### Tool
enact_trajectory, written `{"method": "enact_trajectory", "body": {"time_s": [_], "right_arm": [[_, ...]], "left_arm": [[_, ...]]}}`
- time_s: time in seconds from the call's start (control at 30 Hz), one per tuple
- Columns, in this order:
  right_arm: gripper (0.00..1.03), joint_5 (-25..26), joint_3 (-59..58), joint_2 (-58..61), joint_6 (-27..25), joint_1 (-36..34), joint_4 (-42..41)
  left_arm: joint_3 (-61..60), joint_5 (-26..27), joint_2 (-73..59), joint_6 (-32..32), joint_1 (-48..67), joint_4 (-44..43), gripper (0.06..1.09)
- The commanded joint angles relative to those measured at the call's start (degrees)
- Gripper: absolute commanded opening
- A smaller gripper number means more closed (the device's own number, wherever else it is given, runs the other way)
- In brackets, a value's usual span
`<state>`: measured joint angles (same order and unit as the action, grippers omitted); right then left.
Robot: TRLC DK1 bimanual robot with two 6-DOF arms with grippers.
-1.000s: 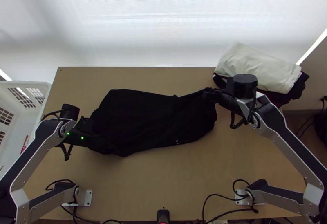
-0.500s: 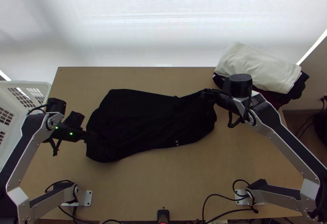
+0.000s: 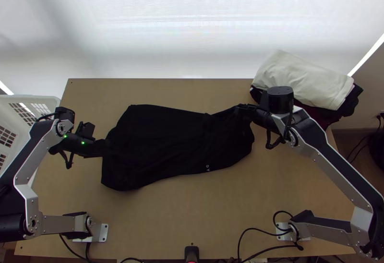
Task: Fold the t-shirt
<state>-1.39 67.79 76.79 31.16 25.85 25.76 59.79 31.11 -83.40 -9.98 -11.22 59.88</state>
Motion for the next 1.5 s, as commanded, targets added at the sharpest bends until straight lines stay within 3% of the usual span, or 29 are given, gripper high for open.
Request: {"method": "enact_trajectory", "body": {"time_s": [0.0, 0.4, 1.47], "right_arm": [[0.03, -0.3, 0.1, 1.2, 1.2, 0.5, -0.9], [0.03, -0.3, 0.3, 1.7, 1.3, 0.8, -1.1], [0.03, -0.2, 0.9, 2.4, 1.2, 0.8, -1.7]], "left_arm": [[-1.5, 1.1, -1.1, 1.4, -0.3, -2.7, 0.53], [-8.1, -1.5, -1.7, -1.4, 0.5, -6.2, 0.54], [-13.8, -1.5, -5.6, 0.2, 3.5, -16.8, 0.53]]}}
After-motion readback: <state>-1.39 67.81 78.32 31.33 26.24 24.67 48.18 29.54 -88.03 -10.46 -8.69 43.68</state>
